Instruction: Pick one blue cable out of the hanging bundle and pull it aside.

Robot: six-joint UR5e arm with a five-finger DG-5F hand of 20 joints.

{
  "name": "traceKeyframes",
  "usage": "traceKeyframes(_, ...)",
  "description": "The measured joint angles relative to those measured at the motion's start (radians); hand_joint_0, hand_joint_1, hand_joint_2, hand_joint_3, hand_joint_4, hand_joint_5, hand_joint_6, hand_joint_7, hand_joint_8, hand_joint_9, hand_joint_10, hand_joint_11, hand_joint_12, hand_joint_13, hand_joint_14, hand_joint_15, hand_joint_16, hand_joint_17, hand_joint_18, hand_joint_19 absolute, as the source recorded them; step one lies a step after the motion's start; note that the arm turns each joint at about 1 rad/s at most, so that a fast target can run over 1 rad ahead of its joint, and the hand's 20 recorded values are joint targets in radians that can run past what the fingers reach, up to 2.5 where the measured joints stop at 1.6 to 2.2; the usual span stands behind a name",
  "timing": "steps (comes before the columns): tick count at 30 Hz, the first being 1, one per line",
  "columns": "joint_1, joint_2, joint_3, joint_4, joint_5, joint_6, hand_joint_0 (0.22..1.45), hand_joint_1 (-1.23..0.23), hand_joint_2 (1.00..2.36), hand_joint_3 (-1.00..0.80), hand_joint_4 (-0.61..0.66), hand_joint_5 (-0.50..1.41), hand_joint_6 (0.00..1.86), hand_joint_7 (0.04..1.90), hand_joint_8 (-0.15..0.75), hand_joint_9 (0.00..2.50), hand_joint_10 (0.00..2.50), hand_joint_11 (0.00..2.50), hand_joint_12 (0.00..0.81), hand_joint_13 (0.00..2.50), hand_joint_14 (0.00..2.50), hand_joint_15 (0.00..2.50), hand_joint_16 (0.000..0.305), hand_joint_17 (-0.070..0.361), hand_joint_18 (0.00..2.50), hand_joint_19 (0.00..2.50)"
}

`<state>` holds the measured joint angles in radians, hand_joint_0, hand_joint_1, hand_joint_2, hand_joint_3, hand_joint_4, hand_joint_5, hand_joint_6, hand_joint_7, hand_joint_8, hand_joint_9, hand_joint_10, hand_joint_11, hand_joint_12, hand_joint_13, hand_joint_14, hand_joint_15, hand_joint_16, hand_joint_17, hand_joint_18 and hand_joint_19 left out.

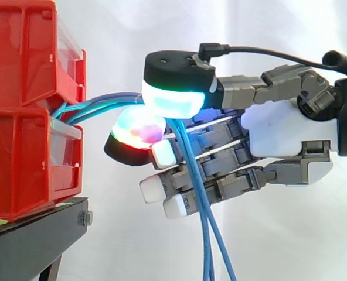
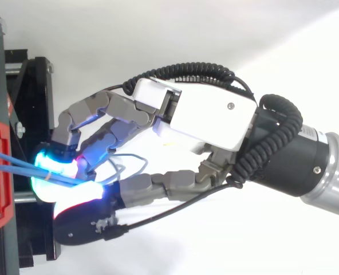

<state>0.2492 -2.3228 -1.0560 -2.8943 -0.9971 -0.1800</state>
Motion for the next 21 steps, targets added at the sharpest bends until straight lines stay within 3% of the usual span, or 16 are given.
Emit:
traceKeyframes(4,0.0,0.0,0.0,0.0,0.0,0.0,0.56,-0.7,1.0,-0.5,0.09,-0.15,0.96,0.73,0.291,1.1,0.02,0.69,0.32,0.88,0.02,0.52,0.05,0.113,0.67,0.48)
traceKeyframes(8,0.0,0.0,0.0,-0.002,0.0,0.0,0.57,-0.5,1.0,-0.45,0.08,-0.13,0.94,0.86,0.294,1.18,0.02,0.67,0.327,0.91,0.02,0.51,0.05,0.113,0.69,0.49)
traceKeyframes(16,0.0,0.0,0.0,-0.002,0.0,0.0,0.61,-0.72,1.02,-0.11,0.05,-0.1,0.94,0.93,0.33,1.25,0.02,0.71,0.346,0.98,0.02,0.53,0.054,0.121,0.78,0.47)
traceKeyframes(21,0.0,0.0,0.0,-0.002,0.0,0.001,0.72,-0.86,1.02,-0.02,-0.15,-0.13,0.97,1.13,0.289,1.16,0.02,0.73,0.314,0.94,0.02,0.54,0.048,0.109,0.73,0.49)
